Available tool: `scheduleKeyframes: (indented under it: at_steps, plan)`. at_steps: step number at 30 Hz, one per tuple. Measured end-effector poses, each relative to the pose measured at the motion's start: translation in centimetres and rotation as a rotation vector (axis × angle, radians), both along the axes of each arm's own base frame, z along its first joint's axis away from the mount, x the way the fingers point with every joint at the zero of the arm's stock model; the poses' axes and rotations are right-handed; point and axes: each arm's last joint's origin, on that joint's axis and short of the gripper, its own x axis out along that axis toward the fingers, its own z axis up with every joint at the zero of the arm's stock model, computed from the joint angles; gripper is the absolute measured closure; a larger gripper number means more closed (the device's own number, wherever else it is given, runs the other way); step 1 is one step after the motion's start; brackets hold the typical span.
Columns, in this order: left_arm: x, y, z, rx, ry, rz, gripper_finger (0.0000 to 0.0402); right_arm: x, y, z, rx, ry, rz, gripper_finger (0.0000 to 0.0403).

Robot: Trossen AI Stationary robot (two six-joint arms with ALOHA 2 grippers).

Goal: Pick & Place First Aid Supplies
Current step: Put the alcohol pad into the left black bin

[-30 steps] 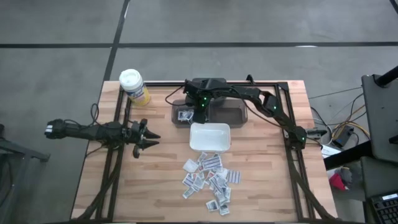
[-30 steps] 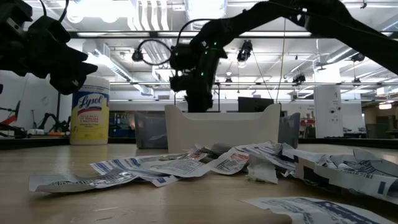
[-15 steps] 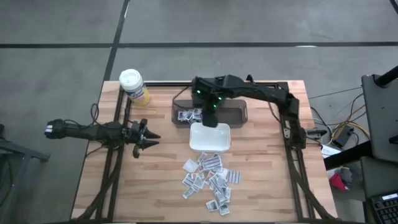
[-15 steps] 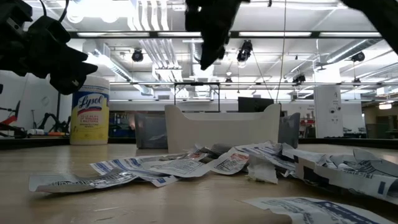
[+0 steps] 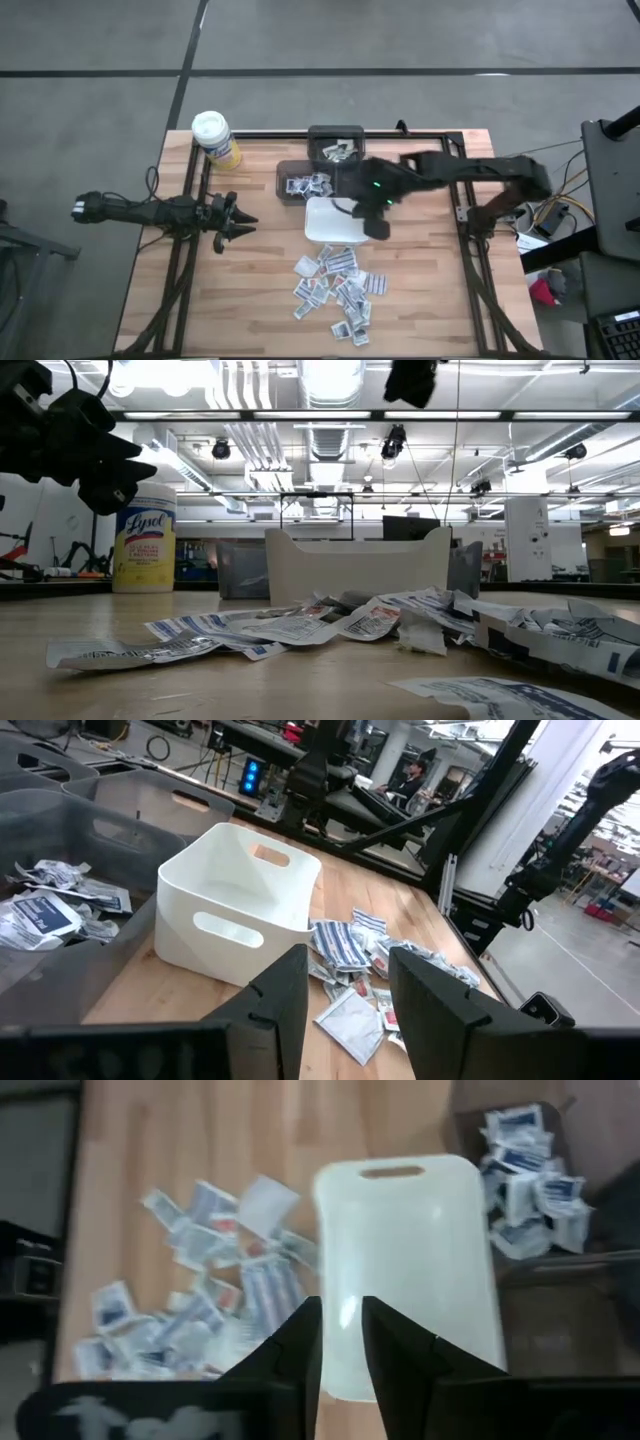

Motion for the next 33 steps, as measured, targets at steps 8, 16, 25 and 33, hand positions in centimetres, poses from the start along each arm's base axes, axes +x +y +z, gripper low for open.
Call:
scheduleKeyframes:
  at_steps: [8,16,25,33]
  plan:
    - [0.0,0.0,0.2,-0.042,-0.016,0.005,0.0266,-5.2,3.4,-1.4,0.008,-0.167,-0.122,0.0346]
    - [0.0,0.0,0.2,-0.132,-0.016,0.017,0.0266,-9.2,5.0,-4.0,0.079,-0.295,-0.095,0.0342]
    - [0.0,0.0,0.2,-0.173,-0.013,0.022,0.0266,-12.4,4.6,-7.0,0.152,-0.42,-0.101,0.0346]
    - [0.0,0.0,0.2,-0.16,-0.015,0.032,0.0266,-14.3,3.8,-8.6,0.178,-0.596,-0.185,0.0337]
